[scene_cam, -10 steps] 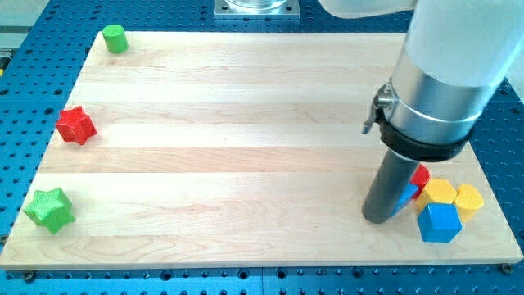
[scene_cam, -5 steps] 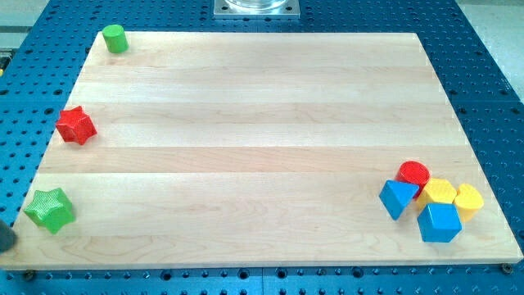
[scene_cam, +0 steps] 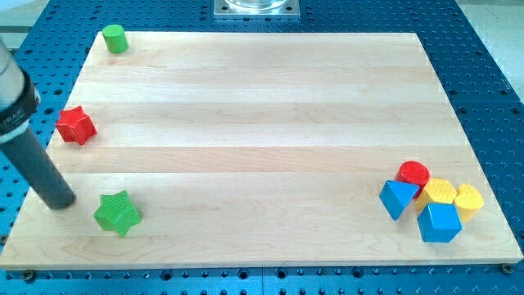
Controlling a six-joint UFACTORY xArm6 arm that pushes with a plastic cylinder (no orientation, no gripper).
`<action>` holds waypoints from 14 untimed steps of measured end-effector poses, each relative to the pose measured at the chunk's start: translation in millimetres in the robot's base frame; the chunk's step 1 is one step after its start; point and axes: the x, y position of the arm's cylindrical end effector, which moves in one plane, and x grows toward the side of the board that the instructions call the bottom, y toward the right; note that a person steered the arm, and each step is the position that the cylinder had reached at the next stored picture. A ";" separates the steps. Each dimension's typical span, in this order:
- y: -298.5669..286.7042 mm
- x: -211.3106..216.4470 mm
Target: Move green star into left side of triangle
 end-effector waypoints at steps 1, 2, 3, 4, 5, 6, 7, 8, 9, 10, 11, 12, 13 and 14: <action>63.6 2.0; 78.8 -2.7; 39.6 13.1; 92.0 14.4; 109.3 22.7; 69.5 58.9; 114.5 60.7; 164.3 21.4; 222.3 14.5; 275.0 16.0; 267.8 31.9; 304.1 29.8; 308.6 22.5; 320.9 -0.1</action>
